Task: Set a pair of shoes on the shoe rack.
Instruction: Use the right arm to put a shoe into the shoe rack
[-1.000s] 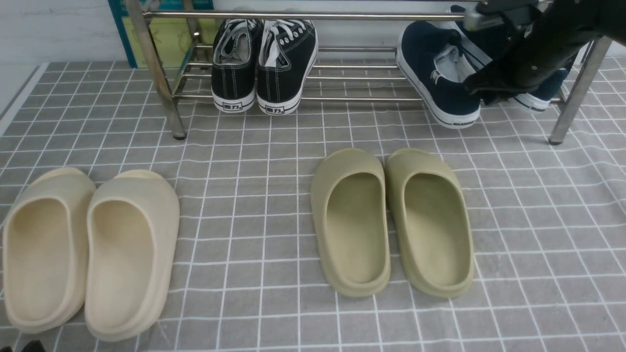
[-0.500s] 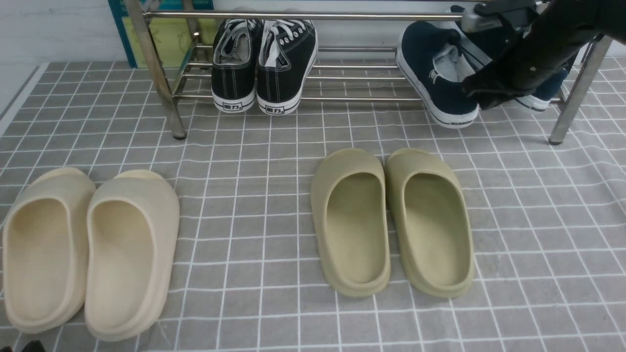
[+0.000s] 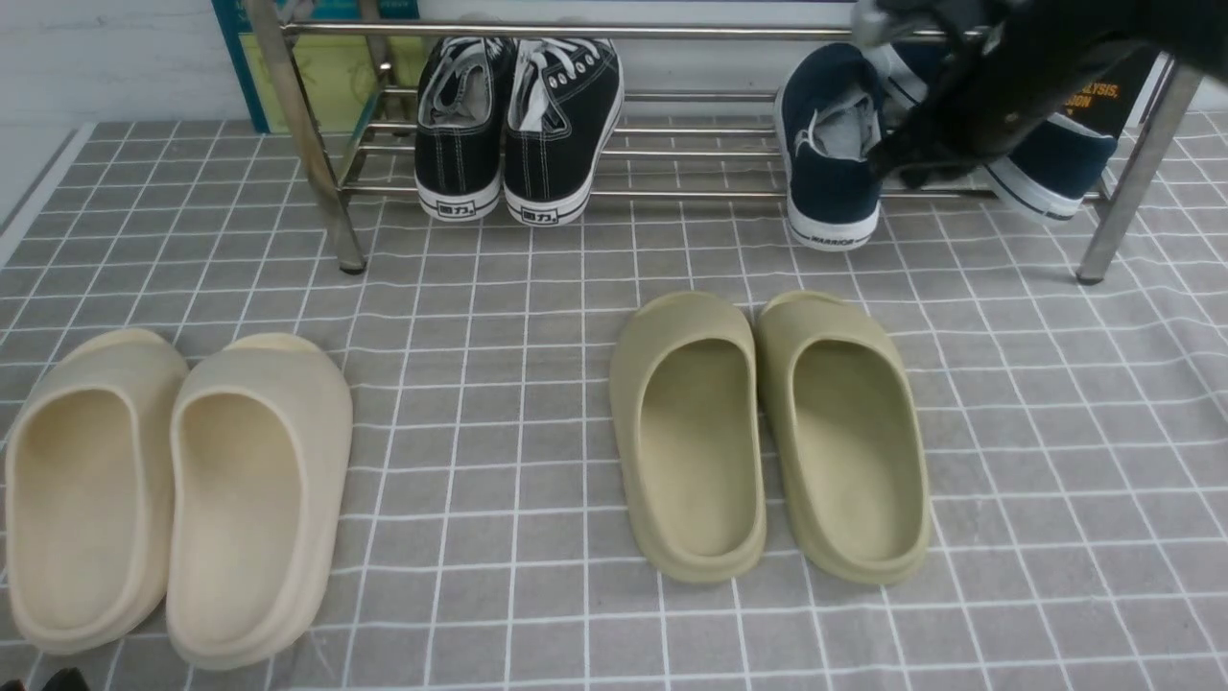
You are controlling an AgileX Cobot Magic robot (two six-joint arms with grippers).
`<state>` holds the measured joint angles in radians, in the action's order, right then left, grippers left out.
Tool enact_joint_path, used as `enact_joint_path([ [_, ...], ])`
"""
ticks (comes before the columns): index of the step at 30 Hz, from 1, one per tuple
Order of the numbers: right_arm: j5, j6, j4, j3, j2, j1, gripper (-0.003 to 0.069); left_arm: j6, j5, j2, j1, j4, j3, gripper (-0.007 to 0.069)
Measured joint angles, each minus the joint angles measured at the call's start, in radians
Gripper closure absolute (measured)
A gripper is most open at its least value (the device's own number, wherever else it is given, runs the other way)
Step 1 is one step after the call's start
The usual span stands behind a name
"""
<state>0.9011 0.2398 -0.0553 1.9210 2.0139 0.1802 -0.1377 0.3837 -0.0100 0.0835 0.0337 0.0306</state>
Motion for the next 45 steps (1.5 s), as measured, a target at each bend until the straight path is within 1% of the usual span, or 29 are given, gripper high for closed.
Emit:
enact_joint_path([
  [2, 0.026, -0.041, 0.055, 0.000, -0.038, -0.027, 0.0554, 0.000, 0.000, 0.000, 0.000, 0.000, 0.000, 0.0386],
  [3, 0.029, -0.046, 0.062, 0.000, -0.046, -0.034, 0.0554, 0.000, 0.000, 0.000, 0.000, 0.000, 0.000, 0.0386],
  [5, 0.073, -0.093, 0.113, 0.000, -0.076, -0.091, 0.0551, 0.000, 0.000, 0.000, 0.000, 0.000, 0.000, 0.0386],
  [6, 0.076, -0.096, 0.115, 0.001, -0.079, -0.095, 0.0551, 0.000, 0.000, 0.000, 0.000, 0.000, 0.000, 0.0386],
  [7, 0.108, -0.108, 0.119, 0.001, -0.082, -0.134, 0.0549, 0.000, 0.000, 0.000, 0.000, 0.000, 0.000, 0.0386],
  [10, 0.144, -0.111, 0.104, -0.012, -0.077, -0.193, 0.0549, 0.000, 0.000, 0.000, 0.000, 0.000, 0.000, 0.0386],
  [14, 0.113, -0.079, 0.045, -0.085, -0.061, -0.239, 0.0549, 0.000, 0.000, 0.000, 0.000, 0.000, 0.000, 0.0386],
  [19, 0.024, -0.024, 0.001, -0.147, -0.038, -0.240, 0.0545, 0.000, 0.000, 0.000, 0.000, 0.000, 0.000, 0.0386],
  [23, 0.002, 0.031, -0.035, -0.148, -0.039, -0.240, 0.0538, 0.000, 0.000, 0.000, 0.000, 0.000, 0.000, 0.0386],
  [27, 0.022, 0.149, -0.187, -0.107, -0.039, -0.256, 0.0515, 0.000, 0.000, 0.000, 0.000, 0.000, 0.000, 0.0386],
  [28, 0.029, 0.178, -0.231, -0.097, -0.039, -0.263, 0.0508, 0.000, 0.000, 0.000, 0.000, 0.000, 0.000, 0.0386],
  [29, 0.033, 0.238, -0.326, -0.083, -0.039, -0.279, 0.0485, 0.000, 0.000, 0.000, 0.000, 0.000, 0.000, 0.0386],
  [30, 0.034, 0.275, -0.365, -0.079, -0.039, -0.285, 0.0469, 0.000, 0.000, 0.000, 0.000, 0.000, 0.000, 0.0386],
  [31, 0.033, 0.290, -0.372, -0.078, -0.039, -0.287, 0.0466, 0.000, 0.000, 0.000, 0.000, 0.000, 0.000, 0.0386],
  [32, 0.030, 0.337, -0.410, -0.073, -0.038, -0.291, 0.0426, 0.000, 0.000, 0.000, 0.000, 0.000, 0.000, 0.0386],
  [33, 0.027, 0.347, -0.412, -0.073, -0.037, -0.291, 0.0421, 0.000, 0.000, 0.000, 0.000, 0.000, 0.000, 0.0386],
  [34, 0.007, 0.374, -0.422, -0.071, -0.034, -0.290, 0.0381, 0.000, 0.000, 0.000, 0.000, 0.000, 0.000, 0.0386],
  [36, -0.029, 0.383, -0.423, -0.071, -0.027, -0.286, 0.0332, 0.000, 0.000, 0.000, 0.000, 0.000, 0.000, 0.0386],
  [39, -0.101, 0.386, -0.403, -0.071, -0.008, -0.283, 0.0282, 0.000, 0.000, 0.000, 0.000, 0.000, 0.000, 0.0386],
  [41, -0.135, 0.386, -0.384, -0.071, 0.004, -0.283, 0.0269, 0.000, 0.000, 0.000, 0.000, 0.000, 0.000, 0.0386],
  [45, -0.153, 0.382, -0.354, -0.071, 0.016, -0.281, 0.0266, 0.000, 0.000, 0.000, 0.000, 0.000, 0.000, 0.0386],
])
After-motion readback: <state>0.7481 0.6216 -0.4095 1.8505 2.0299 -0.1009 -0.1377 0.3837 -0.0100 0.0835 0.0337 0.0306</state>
